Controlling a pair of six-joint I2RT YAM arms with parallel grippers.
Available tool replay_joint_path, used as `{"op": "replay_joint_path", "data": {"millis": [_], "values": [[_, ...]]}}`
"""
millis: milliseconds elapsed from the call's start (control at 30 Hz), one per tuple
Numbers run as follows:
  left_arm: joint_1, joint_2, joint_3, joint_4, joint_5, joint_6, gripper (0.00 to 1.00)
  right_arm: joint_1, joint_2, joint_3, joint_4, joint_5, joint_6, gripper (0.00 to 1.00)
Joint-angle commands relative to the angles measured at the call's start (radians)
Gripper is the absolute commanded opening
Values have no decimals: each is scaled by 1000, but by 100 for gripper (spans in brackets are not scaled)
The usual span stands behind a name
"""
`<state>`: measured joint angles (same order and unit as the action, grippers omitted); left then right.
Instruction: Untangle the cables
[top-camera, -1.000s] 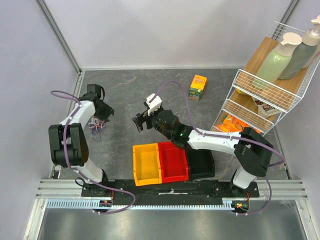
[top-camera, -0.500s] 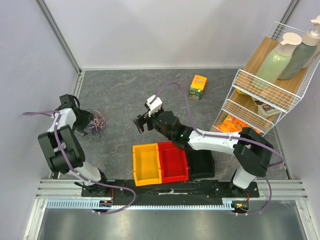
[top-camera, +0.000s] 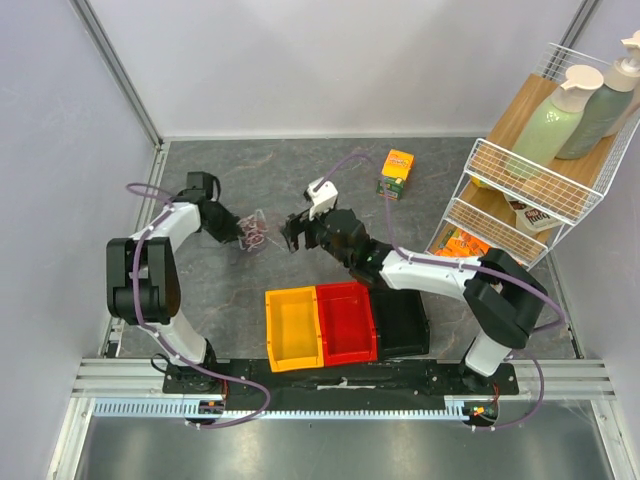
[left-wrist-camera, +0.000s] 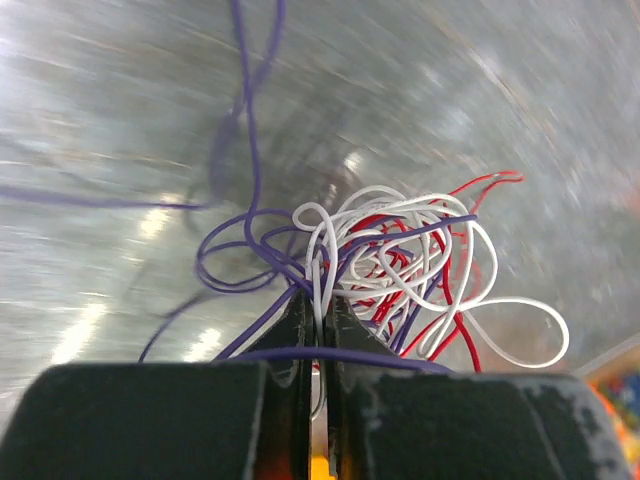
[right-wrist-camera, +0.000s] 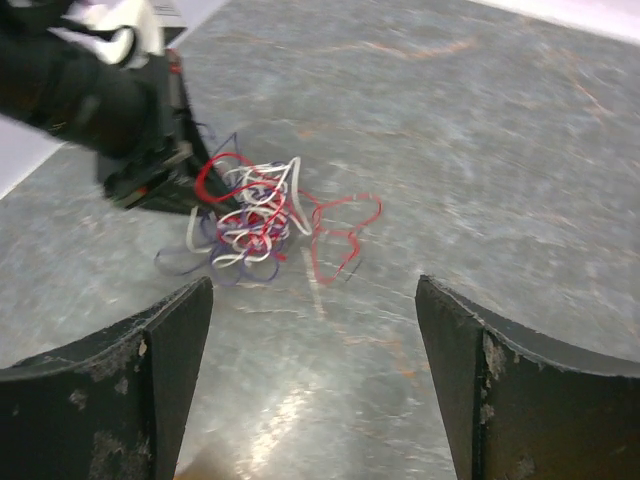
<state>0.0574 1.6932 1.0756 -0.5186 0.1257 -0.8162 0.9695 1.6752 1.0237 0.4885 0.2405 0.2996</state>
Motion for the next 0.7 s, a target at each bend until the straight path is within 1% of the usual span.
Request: {"op": "replay_joint_path", "data": {"millis": [0, 67, 133, 200, 267, 367, 500, 567, 667], "values": [[-96, 20, 63, 75, 195, 64, 2, -84, 46, 53, -76, -7, 88, 87], [-120, 26, 57, 135, 302, 81, 2, -92, 78, 78, -106, -9, 96, 84], [-143, 29, 57, 161, 386, 101, 2, -92, 107, 96, -108, -35, 101, 80], [-151, 25, 46, 183, 432, 127, 2, -92, 138, 114, -113, -67, 117, 77], [-151, 11, 37, 193, 480, 153, 2, -92, 155, 121, -108, -75, 145, 78], [-160, -12, 21, 187, 466, 163, 2, -95, 152, 122, -114, -53, 159, 79], [-162, -1, 29, 160, 482, 158, 2, -100, 136, 134, -145, 8, 119, 79], [-162, 5, 32, 154, 474, 160, 2, -106, 146, 150, -160, 22, 105, 78], [-166, 6, 29, 152, 474, 163, 2, -115, 182, 182, -163, 10, 87, 73]]}}
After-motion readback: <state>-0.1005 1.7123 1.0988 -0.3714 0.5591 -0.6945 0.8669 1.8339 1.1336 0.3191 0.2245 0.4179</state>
